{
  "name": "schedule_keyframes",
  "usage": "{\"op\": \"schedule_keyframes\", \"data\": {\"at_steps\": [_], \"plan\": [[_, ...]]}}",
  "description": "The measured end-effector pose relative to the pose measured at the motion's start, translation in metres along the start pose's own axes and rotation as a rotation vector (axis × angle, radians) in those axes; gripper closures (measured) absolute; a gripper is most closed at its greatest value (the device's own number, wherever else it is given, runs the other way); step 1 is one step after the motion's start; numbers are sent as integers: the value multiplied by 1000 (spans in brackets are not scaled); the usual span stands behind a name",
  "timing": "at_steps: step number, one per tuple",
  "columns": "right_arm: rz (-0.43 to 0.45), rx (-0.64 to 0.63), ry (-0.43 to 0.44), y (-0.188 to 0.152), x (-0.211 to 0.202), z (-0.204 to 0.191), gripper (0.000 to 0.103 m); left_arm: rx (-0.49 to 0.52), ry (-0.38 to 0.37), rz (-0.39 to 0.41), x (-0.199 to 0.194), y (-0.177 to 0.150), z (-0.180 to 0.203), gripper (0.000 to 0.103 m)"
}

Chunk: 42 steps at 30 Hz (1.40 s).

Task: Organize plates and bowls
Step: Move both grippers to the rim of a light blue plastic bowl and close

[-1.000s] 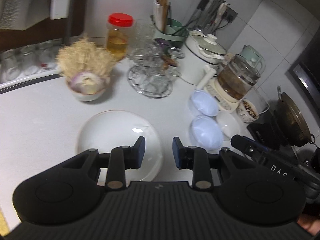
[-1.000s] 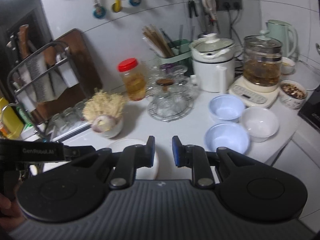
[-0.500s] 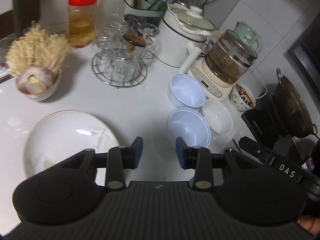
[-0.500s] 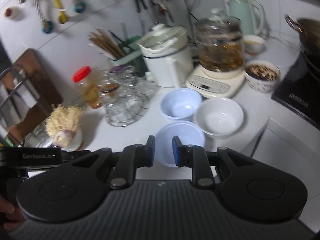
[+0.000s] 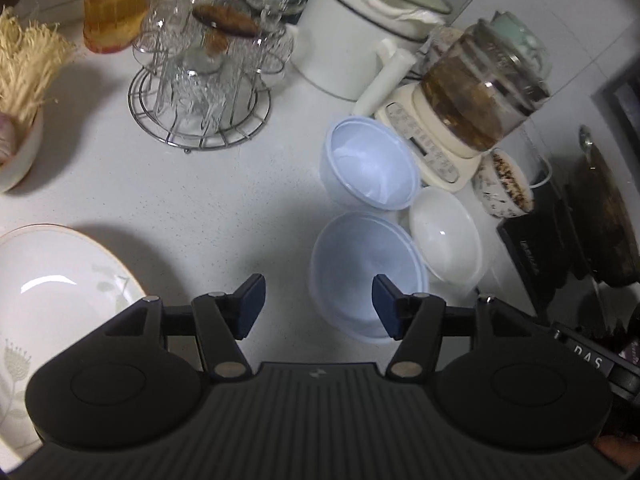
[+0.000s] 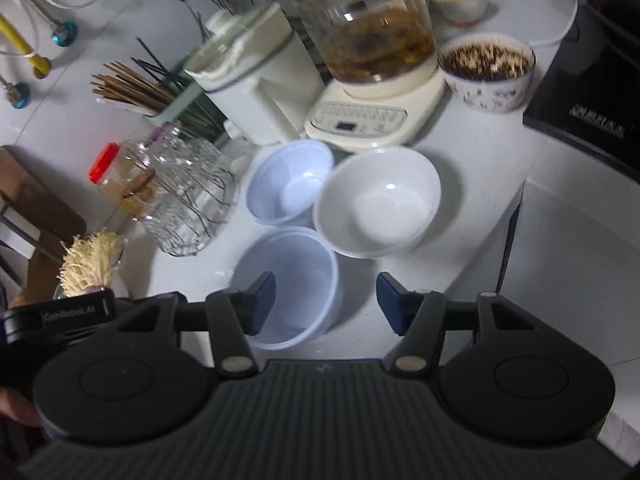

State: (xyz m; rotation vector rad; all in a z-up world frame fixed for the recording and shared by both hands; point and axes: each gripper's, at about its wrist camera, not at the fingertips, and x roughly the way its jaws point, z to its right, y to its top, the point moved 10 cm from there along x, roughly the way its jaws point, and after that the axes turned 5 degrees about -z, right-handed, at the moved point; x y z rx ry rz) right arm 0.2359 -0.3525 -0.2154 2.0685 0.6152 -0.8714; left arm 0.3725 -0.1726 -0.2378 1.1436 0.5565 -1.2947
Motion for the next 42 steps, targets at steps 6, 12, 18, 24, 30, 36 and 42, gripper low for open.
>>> {"op": "schedule_keyframes", "data": {"at_steps": [6,12,18,24,30,36,42], "plan": [[-90,16,45,-3,24,12,53,-128,-37,-47,27,-1,-12,42],[-140,24,78,-5,45,13,72,-122,-58,-84,45,-6,-9,64],[-157,29,100,-3,58,4,83,-113,-48,-95,57,-1,-6,88],[-174,10,92,-2,62,1,93,-97,-37,-91,55,1,-7,92],[-170,-59,120,0,57,-22,93,-93,-14,-51,30,3,-16,92],[-188,-128,163,-2,64,-50,93,-118,30,-6,3,3,-39,91],[-200,-208,186,-10,73,-72,93,-151,73,8,0,-2,-62,91]]}}
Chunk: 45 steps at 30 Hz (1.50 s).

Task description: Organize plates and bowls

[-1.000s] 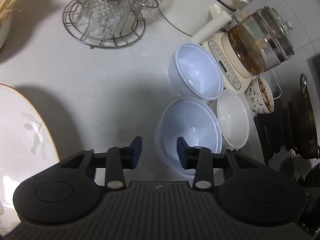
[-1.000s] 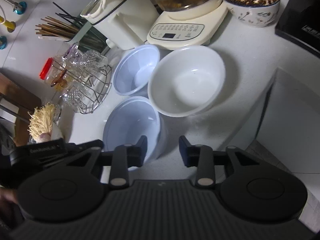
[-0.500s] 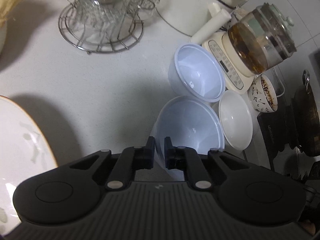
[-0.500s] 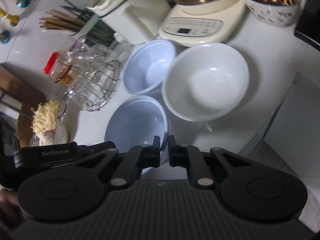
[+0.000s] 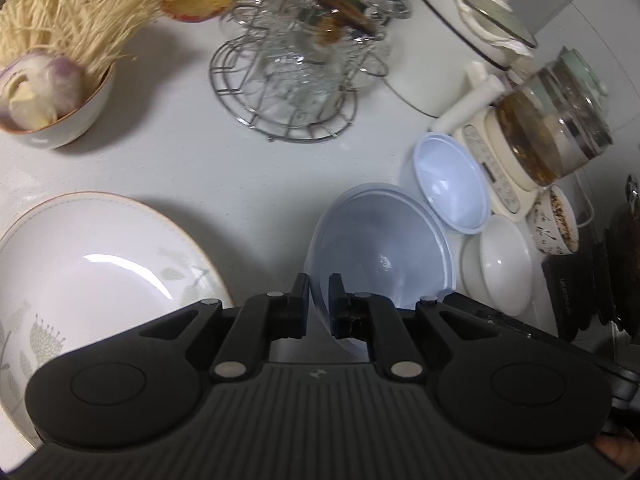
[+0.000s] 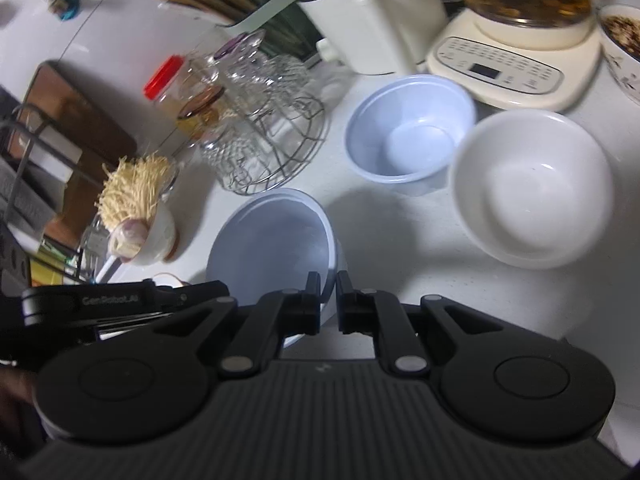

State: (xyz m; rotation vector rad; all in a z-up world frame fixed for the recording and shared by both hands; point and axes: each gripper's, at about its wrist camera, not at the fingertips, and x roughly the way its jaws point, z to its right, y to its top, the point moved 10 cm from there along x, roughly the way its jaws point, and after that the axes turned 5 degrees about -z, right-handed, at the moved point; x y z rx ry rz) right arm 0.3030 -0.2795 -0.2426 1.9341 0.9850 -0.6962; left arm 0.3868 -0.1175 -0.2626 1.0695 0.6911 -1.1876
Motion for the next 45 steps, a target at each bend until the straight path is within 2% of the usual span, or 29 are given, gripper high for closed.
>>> {"op": "schedule_keyframes", "data": {"at_steps": [9,19,21,22,23,25,27,33,45], "plan": [[-59,-55,12,-3,27,-4,92,-15,63,10,11,-6,-15,91],[-35,-83,16,2,28,-6,90,-32,79,17,12,-4,-15,88],[-21,-92,10,5,24,-7,90,-35,87,24,8,-4,-14,79],[-13,-99,2,7,21,-7,89,-33,92,31,6,-4,-14,71],[-4,-108,-5,8,18,-8,88,-32,96,40,2,-3,-13,68],[8,-123,-17,11,13,-8,69,-23,109,50,-4,-2,-11,68],[31,-123,-18,14,6,-8,58,14,133,55,-11,-2,-6,68],[76,-157,-25,19,-22,-17,58,56,143,86,-40,-1,11,68],[195,-226,-44,33,-88,-44,58,107,92,186,-112,3,51,68]]}}
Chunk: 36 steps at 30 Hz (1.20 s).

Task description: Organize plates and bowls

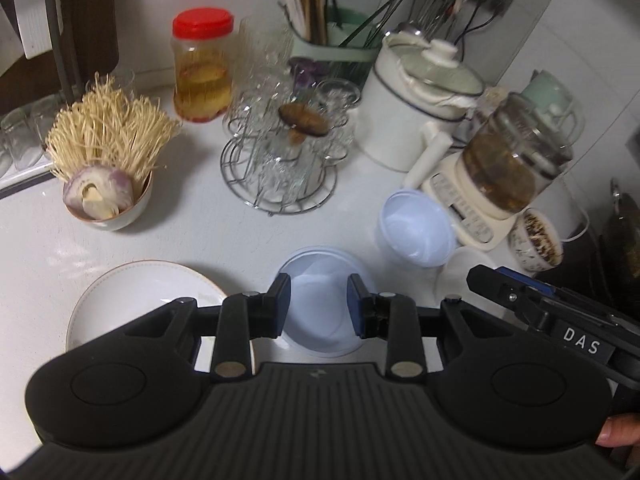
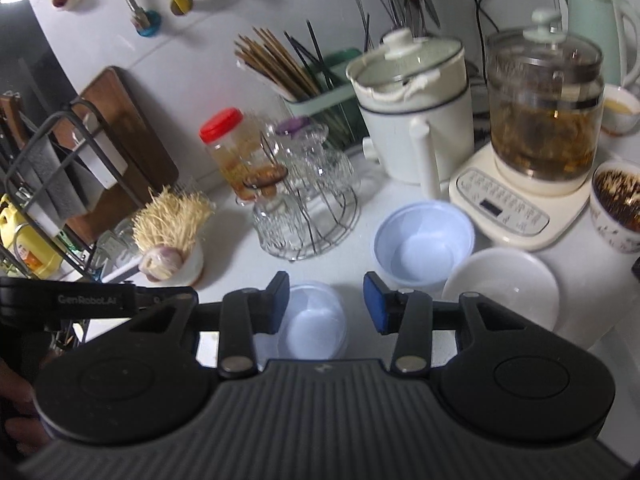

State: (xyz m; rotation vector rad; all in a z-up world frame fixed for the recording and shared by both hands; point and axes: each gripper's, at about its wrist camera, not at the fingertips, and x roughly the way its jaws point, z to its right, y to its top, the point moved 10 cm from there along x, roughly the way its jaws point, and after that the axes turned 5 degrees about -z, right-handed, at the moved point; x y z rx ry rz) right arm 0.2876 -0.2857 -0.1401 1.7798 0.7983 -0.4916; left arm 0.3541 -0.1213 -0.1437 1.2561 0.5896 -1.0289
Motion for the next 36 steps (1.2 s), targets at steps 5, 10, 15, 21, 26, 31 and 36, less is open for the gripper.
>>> {"op": "schedule_keyframes", "data": {"at_steps": [5,10,15,21,26,31,36], "plan": [[37,-15,1,5,-18,-6,58,2,-14,14,-12,-4,5,68],[58,-31,-11,7,-26,-8,58,-5,-20,30,-23,-8,7,68],[50,-28,-29,4,-30,-8,58,-8,-37,20,-25,-10,10,68],[74,-42,-68,6,-47,-22,58,26,-87,52,-33,3,9,68],[77,-25,-110,-3,-53,-28,58,77,-128,65,-39,-2,12,68],[54,29,-145,-12,-49,-21,59,101,-168,57,-36,-15,7,68],[41,51,-166,-16,-52,-19,59,104,-172,56,-31,-23,0,68]]}}
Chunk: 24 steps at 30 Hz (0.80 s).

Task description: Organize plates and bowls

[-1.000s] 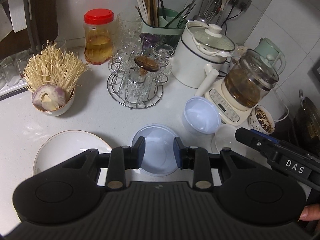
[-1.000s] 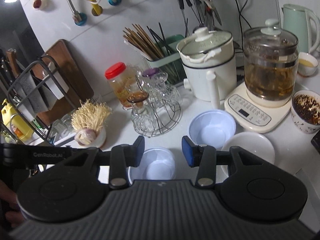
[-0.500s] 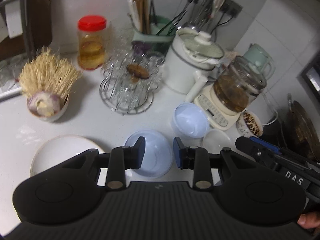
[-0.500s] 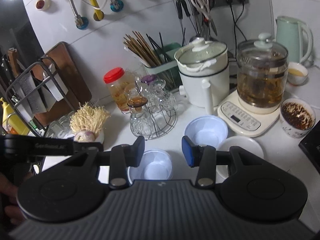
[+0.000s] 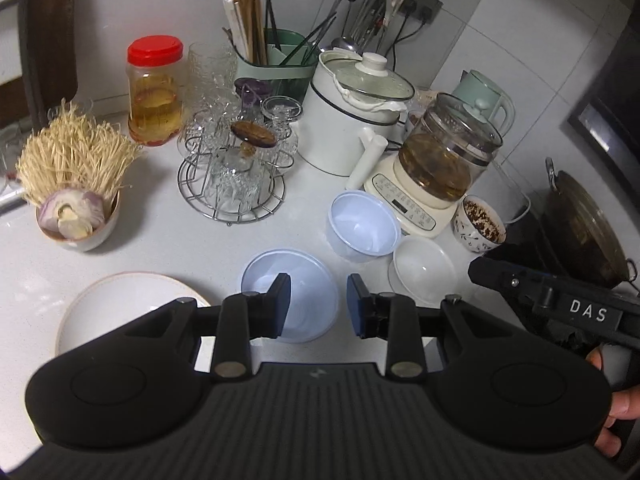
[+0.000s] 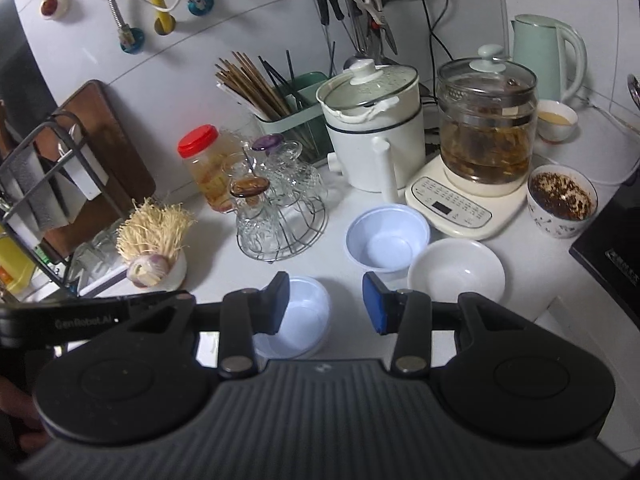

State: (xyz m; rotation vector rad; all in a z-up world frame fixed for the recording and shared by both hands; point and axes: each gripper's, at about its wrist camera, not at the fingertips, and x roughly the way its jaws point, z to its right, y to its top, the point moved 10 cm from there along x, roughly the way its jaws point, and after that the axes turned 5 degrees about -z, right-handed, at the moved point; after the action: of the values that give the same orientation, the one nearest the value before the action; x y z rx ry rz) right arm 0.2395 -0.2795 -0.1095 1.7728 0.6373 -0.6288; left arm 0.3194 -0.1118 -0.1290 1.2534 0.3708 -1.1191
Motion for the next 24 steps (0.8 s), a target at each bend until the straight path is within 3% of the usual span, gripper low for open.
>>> {"op": "schedule_keyframes", "data": {"at_steps": [11,24], "plan": [[-16,-13,-30,2,0,-3,59,-23,19,47,-2,-5,0,68],[-53,-42,-31,-10,2,0,59,-12,24,25,2,-20,8,68]]}}
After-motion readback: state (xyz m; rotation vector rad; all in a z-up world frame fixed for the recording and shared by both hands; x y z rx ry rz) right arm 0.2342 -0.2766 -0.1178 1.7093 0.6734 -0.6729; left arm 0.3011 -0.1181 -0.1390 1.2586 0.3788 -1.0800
